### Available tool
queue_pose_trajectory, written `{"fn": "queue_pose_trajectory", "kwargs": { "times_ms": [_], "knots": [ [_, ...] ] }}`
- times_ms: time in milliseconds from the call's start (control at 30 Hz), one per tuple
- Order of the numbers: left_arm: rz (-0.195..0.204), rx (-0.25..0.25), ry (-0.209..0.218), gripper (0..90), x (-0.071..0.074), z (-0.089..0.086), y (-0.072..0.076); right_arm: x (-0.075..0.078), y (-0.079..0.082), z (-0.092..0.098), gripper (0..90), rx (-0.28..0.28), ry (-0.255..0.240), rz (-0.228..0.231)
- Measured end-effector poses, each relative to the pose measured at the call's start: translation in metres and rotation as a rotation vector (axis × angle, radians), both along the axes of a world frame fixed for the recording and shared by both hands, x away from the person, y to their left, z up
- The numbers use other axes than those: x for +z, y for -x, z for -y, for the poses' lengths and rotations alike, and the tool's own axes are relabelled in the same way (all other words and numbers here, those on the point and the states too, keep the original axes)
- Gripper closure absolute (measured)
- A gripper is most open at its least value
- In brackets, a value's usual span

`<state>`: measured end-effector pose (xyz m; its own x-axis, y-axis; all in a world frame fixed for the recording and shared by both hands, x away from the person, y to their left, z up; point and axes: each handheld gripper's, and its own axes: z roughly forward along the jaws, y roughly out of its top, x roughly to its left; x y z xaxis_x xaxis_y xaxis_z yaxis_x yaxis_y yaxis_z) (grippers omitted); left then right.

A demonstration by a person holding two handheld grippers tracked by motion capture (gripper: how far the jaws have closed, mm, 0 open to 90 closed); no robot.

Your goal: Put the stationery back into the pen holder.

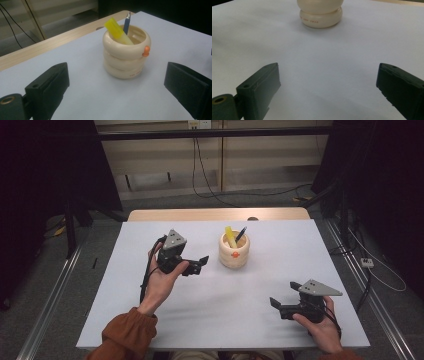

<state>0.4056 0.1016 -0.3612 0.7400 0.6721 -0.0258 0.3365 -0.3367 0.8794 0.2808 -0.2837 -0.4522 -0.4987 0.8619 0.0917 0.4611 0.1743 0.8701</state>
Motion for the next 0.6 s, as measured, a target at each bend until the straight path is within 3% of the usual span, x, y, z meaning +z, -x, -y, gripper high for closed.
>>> {"fn": "queue_pose_trajectory", "kwargs": {
  "times_ms": [267,600],
  "knots": [
    [0.002,0.032,-0.018,5.8,-0.007,-0.027,0.010,0.000,-0.001,0.000,4.7,0.000,-0.003,-0.001],
    [0.027,0.080,0.003,6.2,-0.009,-0.054,0.026,0.000,-0.001,-0.001,4.6,0.000,-0.005,-0.002]
  ]
}}
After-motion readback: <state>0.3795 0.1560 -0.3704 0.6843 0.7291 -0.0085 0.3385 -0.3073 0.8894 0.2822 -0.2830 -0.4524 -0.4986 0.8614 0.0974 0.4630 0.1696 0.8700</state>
